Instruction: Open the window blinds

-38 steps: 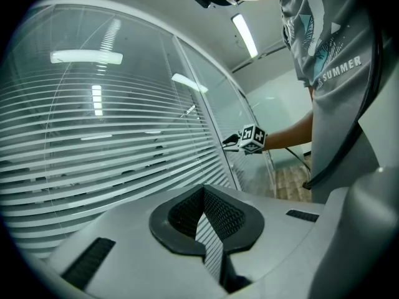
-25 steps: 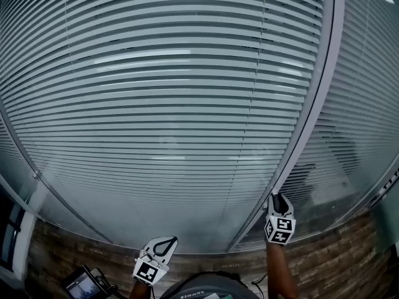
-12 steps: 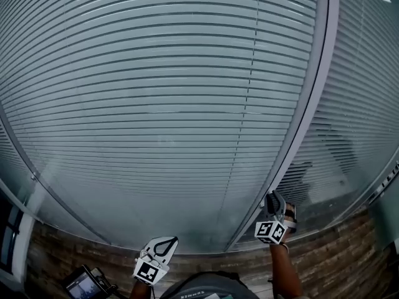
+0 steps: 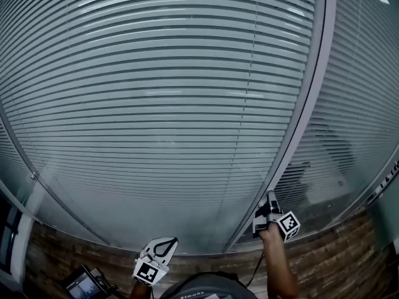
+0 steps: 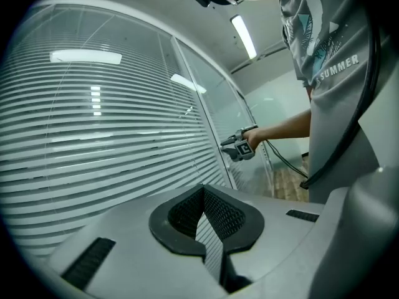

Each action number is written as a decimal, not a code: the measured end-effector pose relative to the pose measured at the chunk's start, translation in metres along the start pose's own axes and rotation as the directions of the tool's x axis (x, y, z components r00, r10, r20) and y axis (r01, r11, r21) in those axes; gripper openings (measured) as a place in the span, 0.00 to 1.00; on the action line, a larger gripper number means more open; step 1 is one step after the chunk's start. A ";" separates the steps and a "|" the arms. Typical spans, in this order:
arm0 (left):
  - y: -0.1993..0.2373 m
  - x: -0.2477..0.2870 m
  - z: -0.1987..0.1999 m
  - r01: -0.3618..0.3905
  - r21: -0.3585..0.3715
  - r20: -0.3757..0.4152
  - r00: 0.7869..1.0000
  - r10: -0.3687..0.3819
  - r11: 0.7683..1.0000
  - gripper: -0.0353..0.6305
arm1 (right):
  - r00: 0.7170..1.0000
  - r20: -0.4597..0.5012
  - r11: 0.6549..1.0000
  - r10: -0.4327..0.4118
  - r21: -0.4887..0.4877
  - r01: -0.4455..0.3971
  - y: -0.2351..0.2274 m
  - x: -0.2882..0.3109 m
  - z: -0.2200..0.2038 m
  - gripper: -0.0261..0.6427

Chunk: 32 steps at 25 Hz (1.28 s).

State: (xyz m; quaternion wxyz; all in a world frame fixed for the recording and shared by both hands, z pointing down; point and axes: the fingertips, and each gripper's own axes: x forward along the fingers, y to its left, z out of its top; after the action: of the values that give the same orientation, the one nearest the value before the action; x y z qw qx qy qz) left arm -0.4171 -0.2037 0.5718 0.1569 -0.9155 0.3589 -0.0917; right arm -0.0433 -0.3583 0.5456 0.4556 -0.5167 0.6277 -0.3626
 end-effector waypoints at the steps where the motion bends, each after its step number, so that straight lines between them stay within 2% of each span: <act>1: 0.000 -0.001 -0.002 0.000 -0.001 0.001 1.000 0.000 1.000 0.05 | 0.999 -0.034 0.995 0.013 -0.099 -0.016 0.001 0.000 -0.003 0.21; 2: 0.000 -0.002 -0.003 0.000 -0.001 0.002 1.000 0.000 1.000 0.05 | 0.996 -0.084 0.956 0.001 -0.291 -0.026 0.005 -0.002 -0.007 0.20; 3: 0.000 -0.003 -0.004 -0.001 0.001 0.002 1.000 0.001 1.000 0.05 | 0.991 -0.130 0.836 -0.043 -0.547 -0.036 0.010 -0.003 -0.012 0.21; 4: 0.000 -0.004 -0.004 -0.002 0.003 -0.001 1.000 0.002 1.000 0.05 | 0.983 -0.149 0.599 -0.112 -0.799 -0.053 0.016 -0.005 -0.016 0.21; 5: 0.001 -0.004 -0.004 -0.003 0.005 -0.005 1.000 0.003 1.000 0.05 | 0.974 -0.133 0.269 -0.185 -0.960 -0.080 0.022 -0.007 -0.019 0.21; 6: 0.002 -0.004 -0.004 -0.005 0.005 -0.010 1.000 0.005 1.000 0.05 | 0.964 -0.098 -0.072 -0.246 -0.990 -0.119 0.027 -0.008 -0.022 0.21; 7: 0.002 -0.004 -0.003 -0.006 0.004 -0.016 1.000 0.006 1.000 0.05 | 0.954 -0.062 -0.342 -0.292 -0.925 -0.165 0.028 -0.007 -0.026 0.21; 8: 0.002 -0.003 -0.003 -0.007 0.003 -0.021 1.000 0.007 1.000 0.05 | 0.944 -0.034 -0.519 -0.328 -0.828 -0.210 0.026 -0.006 -0.028 0.21; 9: 0.002 -0.003 -0.003 -0.007 0.004 -0.025 1.000 0.007 1.000 0.05 | 0.934 -0.013 -0.622 -0.357 -0.743 -0.249 0.021 -0.003 -0.030 0.21; 10: 0.001 -0.003 -0.002 -0.006 0.005 -0.028 1.000 0.006 1.000 0.05 | 0.925 0.004 -0.676 -0.380 -0.683 -0.275 0.016 -0.001 -0.031 0.21; 12: -0.001 -0.002 0.000 -0.006 0.004 -0.024 1.000 0.006 1.000 0.05 | 0.918 0.035 -0.719 -0.396 -0.634 -0.286 0.009 0.002 -0.029 0.21; 14: -0.001 -0.001 0.000 -0.007 0.005 -0.021 1.000 0.007 1.000 0.05 | 0.925 0.053 -0.733 -0.375 -0.628 -0.261 0.010 0.005 -0.026 0.21; 16: -0.002 -0.002 -0.006 0.006 0.025 -0.043 0.999 -0.005 1.000 0.05 | 0.933 0.057 -0.723 -0.356 -0.649 -0.236 0.013 0.007 -0.026 0.21; 17: -0.002 -0.002 -0.009 0.013 0.032 -0.053 0.999 -0.011 0.999 0.05 | 0.936 0.055 -0.702 -0.348 -0.676 -0.221 0.014 0.007 -0.026 0.21; 18: -0.002 -0.002 -0.009 0.016 0.032 -0.054 0.998 -0.014 0.999 0.05 | 0.939 0.046 -0.659 -0.340 -0.725 -0.203 0.015 0.007 -0.026 0.21; 19: -0.003 -0.002 -0.007 0.014 0.026 -0.049 0.999 -0.013 1.000 0.05 | 0.943 0.028 -0.579 -0.331 -0.795 -0.179 0.016 0.007 -0.026 0.21; 20: -0.003 -0.002 -0.006 0.011 0.018 -0.042 0.999 -0.010 1.000 0.05 | 0.948 0.004 -0.457 -0.318 -0.877 -0.150 0.016 0.006 -0.025 0.21; 21: -0.003 -0.002 -0.004 0.008 0.012 -0.036 0.999 -0.007 1.000 0.05 | 0.953 -0.022 -0.296 -0.302 -0.948 -0.116 0.016 0.005 -0.024 0.21; 22: -0.004 -0.001 -0.003 0.004 0.006 -0.028 1.000 -0.004 1.000 0.05 | 0.959 -0.046 -0.105 -0.281 -0.991 -0.078 0.016 0.005 -0.023 0.21; 23: -0.004 -0.001 -0.002 0.001 0.002 -0.020 1.000 -0.001 1.000 0.05 | 0.965 -0.066 0.110 -0.254 -0.993 -0.039 0.015 0.004 -0.021 0.21; 24: -0.005 0.000 -0.001 -0.001 0.000 -0.013 1.000 0.001 1.000 0.05 | 0.971 -0.085 0.344 -0.221 -0.939 -0.004 0.014 0.003 -0.019 0.21; 25: -0.005 0.000 -0.001 -0.002 -0.002 -0.010 1.000 0.002 1.000 0.05 | 0.978 -0.102 0.573 -0.182 -0.819 0.021 0.012 0.003 -0.016 0.21; 26: -0.005 0.001 -0.002 0.000 -0.001 -0.012 1.000 0.000 1.000 0.05 | 0.984 -0.113 0.758 -0.139 -0.652 0.032 0.011 0.003 -0.014 0.21; 27: -0.006 0.000 -0.004 0.005 0.004 -0.019 1.000 -0.005 1.000 0.05 | 0.988 -0.119 0.874 -0.099 -0.485 0.029 0.010 0.002 -0.012 0.21; 28: -0.006 -0.001 -0.007 0.012 0.012 -0.030 0.999 -0.012 1.000 0.05 | 0.990 -0.122 0.933 -0.068 -0.359 0.020 0.011 0.002 -0.012 0.21; 29: -0.006 -0.002 -0.009 0.016 0.017 -0.037 0.999 -0.015 1.000 0.05 | 0.991 -0.126 0.957 -0.049 -0.288 0.011 0.011 0.002 -0.011 0.21; 30: -0.005 -0.002 -0.009 0.017 0.018 -0.041 0.999 -0.016 1.000 0.05 | 0.991 -0.130 0.963 -0.040 -0.270 0.004 0.013 0.002 -0.011 0.21; 31: -0.005 -0.001 -0.008 0.019 0.019 -0.045 0.999 -0.018 1.000 0.05 | 0.990 -0.138 0.953 -0.040 -0.303 -0.004 0.015 0.003 -0.010 0.21; 32: -0.005 0.000 -0.007 0.021 0.017 -0.045 0.999 -0.020 1.000 0.05 | 0.987 -0.154 0.922 -0.049 -0.386 -0.014 0.017 0.003 -0.011 0.21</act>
State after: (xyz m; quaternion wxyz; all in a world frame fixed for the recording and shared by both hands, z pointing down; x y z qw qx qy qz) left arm -0.4164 -0.2016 0.5802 0.1557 -0.9154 0.3523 -0.1170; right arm -0.0588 -0.3578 0.5330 0.2895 -0.5710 0.7168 -0.2764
